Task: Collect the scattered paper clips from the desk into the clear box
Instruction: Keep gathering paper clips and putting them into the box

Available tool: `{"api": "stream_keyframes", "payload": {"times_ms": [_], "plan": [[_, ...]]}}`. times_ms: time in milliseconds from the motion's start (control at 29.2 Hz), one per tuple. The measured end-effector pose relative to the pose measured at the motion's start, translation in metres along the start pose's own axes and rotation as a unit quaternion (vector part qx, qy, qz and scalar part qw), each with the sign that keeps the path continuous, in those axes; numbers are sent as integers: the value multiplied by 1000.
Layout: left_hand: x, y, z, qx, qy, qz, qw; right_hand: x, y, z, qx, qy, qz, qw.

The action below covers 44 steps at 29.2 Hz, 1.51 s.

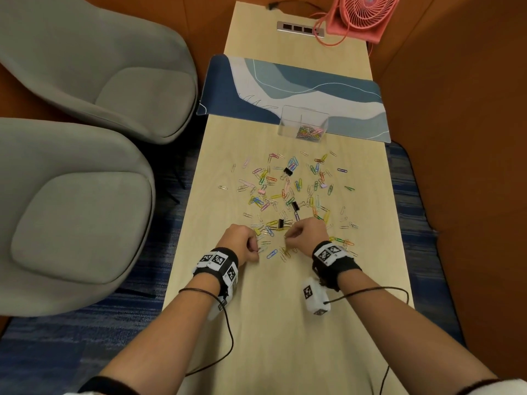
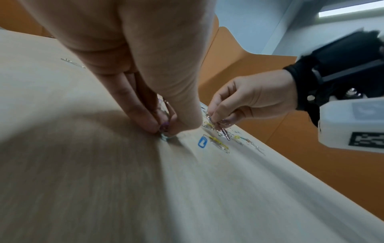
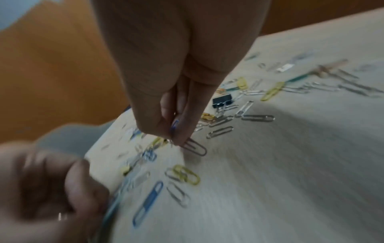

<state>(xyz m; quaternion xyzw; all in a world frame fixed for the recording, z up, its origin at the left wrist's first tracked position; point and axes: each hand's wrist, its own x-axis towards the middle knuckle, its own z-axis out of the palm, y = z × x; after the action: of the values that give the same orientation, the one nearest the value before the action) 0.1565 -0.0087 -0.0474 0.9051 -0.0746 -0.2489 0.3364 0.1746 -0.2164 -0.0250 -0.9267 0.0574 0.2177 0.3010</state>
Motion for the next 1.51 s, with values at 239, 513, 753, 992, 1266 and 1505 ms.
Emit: {"api": "stream_keyframes", "payload": {"times_ms": [239, 513, 753, 992, 1266, 1505], "plan": [[15, 11, -27, -138, 65, 40, 987, 8, 14, -48, 431, 8, 133, 892], [102, 69, -98, -238, 171, 68, 953, 72, -4, -143, 668, 65, 110, 733], [217, 126, -139, -234, 232, 119, 937, 138, -23, -203, 779, 79, 88, 616], [311, 148, -130, -73, 174, 154, 970, 204, -14, -208, 796, 113, 61, 592], [338, 142, -115, 32, 152, 154, 976, 240, 4, -197, 783, 129, 69, 605], [334, 138, -125, 104, 137, 190, 967, 250, 7, -188, 742, 172, 41, 646]]}}
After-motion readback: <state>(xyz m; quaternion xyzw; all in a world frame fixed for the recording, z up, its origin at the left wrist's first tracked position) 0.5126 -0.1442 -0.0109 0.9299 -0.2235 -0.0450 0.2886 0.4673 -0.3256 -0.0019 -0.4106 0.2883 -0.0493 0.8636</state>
